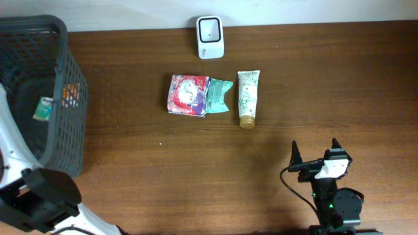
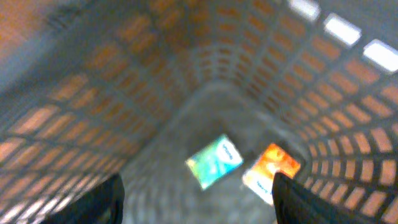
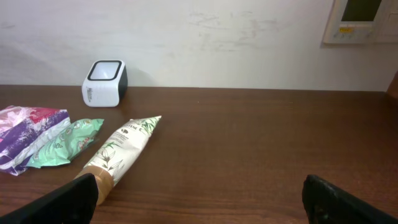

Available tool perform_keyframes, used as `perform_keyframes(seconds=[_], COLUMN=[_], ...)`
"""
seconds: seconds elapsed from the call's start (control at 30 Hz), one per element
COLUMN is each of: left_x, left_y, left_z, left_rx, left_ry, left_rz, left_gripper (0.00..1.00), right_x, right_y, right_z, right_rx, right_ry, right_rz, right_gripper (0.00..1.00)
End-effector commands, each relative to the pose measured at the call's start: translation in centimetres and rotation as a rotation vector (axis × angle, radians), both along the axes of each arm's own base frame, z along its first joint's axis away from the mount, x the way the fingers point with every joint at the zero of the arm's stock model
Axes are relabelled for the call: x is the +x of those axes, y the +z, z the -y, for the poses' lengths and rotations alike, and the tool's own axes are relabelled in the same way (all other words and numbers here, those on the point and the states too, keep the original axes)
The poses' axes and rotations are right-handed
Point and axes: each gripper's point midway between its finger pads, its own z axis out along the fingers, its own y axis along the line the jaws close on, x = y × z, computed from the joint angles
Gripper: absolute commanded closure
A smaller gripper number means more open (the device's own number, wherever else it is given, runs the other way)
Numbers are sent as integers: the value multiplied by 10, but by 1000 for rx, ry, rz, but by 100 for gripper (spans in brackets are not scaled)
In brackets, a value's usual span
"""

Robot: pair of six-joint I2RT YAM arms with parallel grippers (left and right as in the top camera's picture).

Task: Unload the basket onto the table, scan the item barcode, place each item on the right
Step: 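Grasp the Kleenex tissue pack in the basket and place it left of packets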

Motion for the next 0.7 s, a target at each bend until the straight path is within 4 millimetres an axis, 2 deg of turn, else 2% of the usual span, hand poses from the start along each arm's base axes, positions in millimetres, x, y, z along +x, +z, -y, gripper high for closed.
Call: perform_keyframes(seconds=[0.0,0.1,0.2,0.27,0.33,0.53,0.6,0.67], left_x=[26,28,27,22,19,5,2,1], left_y=[-58,-116,-157,-174,-189,-220,-224,-227], left_z=[23,22,17,7,2,-11,-11,-9], left_rx=[-53,-65,-86,-81,-83,-137,-148,-161], left_ry=[-297,-388,-427,-397,-417,-390,-386,-391], left_rz=[-59,-182,-272,-323,-361,-409,-419,-424], left_gripper=[19,18,18,18,24,27,35,35], right_x=[0,0,0,0,0,0,0,0], right_y=[-3,-3,-3,-3,-3,-3,-3,-3], right_z=[-1,-1,-1,-1,-1,-1,-1,0], right_rx=[-3,-3,-3,-3,-3,-3,-3,-3], right_ry=[0,0,0,0,0,0,0,-1], right_rz=[-3,-3,-3,-3,-3,-3,-3,-3], right_gripper=[1,1,1,1,1,1,1,1])
